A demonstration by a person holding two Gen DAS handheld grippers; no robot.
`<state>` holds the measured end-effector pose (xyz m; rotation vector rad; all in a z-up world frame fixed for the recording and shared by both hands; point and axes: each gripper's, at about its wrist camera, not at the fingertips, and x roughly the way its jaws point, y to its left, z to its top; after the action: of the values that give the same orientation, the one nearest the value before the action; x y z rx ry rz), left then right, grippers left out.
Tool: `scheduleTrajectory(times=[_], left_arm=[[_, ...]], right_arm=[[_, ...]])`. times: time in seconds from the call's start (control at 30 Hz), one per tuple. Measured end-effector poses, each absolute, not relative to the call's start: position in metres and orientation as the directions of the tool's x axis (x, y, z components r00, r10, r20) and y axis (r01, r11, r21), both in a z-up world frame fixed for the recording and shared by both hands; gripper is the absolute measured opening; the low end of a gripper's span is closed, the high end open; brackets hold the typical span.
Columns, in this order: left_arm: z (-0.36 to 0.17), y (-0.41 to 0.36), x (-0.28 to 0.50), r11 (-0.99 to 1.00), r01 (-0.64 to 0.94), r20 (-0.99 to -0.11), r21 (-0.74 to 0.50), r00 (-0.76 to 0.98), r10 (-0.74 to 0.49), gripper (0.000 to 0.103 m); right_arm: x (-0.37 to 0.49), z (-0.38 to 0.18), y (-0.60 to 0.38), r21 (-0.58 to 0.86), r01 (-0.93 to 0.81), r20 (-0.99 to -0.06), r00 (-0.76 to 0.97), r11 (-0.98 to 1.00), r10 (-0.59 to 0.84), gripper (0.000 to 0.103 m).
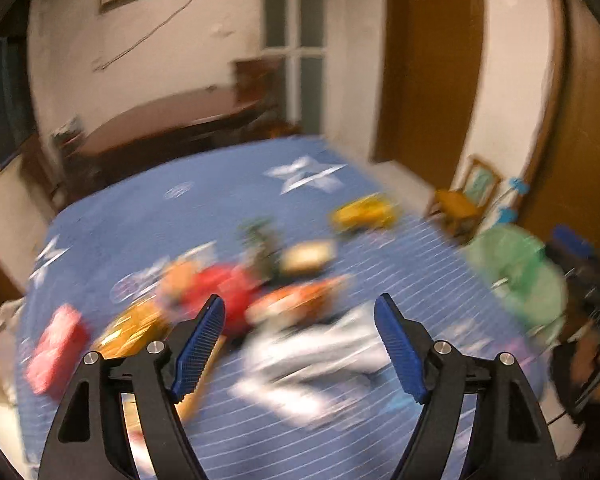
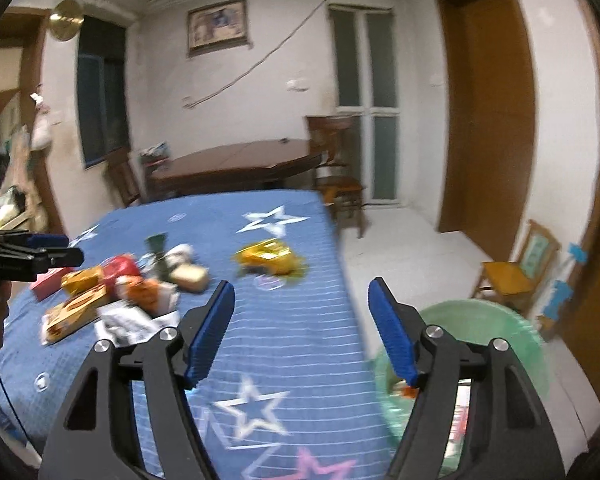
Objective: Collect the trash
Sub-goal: 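Return both tools to the table and grasp the gold foil packet with the left tool, then lift the gold foil packet with the left tool while the right tool grasps the cream snack box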
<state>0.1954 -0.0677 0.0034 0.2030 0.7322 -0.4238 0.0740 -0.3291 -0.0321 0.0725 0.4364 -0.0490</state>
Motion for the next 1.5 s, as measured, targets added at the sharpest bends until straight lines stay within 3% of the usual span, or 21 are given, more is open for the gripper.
scheduleTrajectory(times=[0.13,0.27,0.43,0.57,0.63,0.67,0.73,0.97,1.2,1.5], left_arm=[[-0.025,0.022,0.215,0.932,0.354,-0.740,0.084,0.648,-0.179,0.078],[-0.039,0.074,0.260,0.945,0.327,-0.782,0.020,0.594,-0.189,0.078],[-0.061,0.076,0.306,0.918,0.395,-0.821,0.027,0.533,-0.205,0.078],[-0.086,0.061,0.334,0.910,0.401,-0.853,0.106,0.507,-0.124,0.078],[-0.103,0.050,0.343,0.902,0.411,-0.871,0.129,0.482,-0.095,0.072],[-0.109,0.047,0.346,0.901,0.417,-0.880,0.117,0.464,-0.100,0.059],[-0.110,0.053,0.340,0.909,0.408,-0.892,0.089,0.438,-0.110,0.051],[-0.107,0.061,0.246,0.928,0.373,-0.919,0.024,0.372,-0.126,0.050],[-0.099,0.058,0.160,0.867,0.450,-0.883,-0.216,0.289,-0.370,0.049],[-0.092,0.105,0.150,0.935,0.298,-0.835,-0.193,0.451,-0.315,0.050]], right_arm=[[0.091,-0.041,-0.300,0.079,-0.013,-0.464,0.885,0.997,0.048,0.068],[0.099,-0.046,-0.267,0.149,-0.108,-0.496,0.852,0.983,0.169,0.068],[0.098,-0.054,-0.208,0.156,-0.258,-0.542,0.785,0.953,0.301,0.068],[0.092,-0.059,-0.187,0.128,-0.301,-0.579,0.751,0.945,0.318,0.068],[0.087,-0.061,-0.187,0.125,-0.297,-0.591,0.744,0.947,0.312,0.068],[0.086,-0.063,-0.186,0.119,-0.294,-0.595,0.744,0.949,0.305,0.068],[0.083,-0.065,-0.185,0.100,-0.292,-0.600,0.745,0.951,0.292,0.068],[0.085,-0.077,-0.174,0.092,-0.345,-0.616,0.717,0.934,0.326,0.068],[0.084,-0.080,-0.160,0.139,-0.393,-0.623,0.679,0.909,0.389,0.068],[0.090,-0.076,-0.100,0.147,-0.475,-0.644,0.619,0.868,0.448,0.068]])
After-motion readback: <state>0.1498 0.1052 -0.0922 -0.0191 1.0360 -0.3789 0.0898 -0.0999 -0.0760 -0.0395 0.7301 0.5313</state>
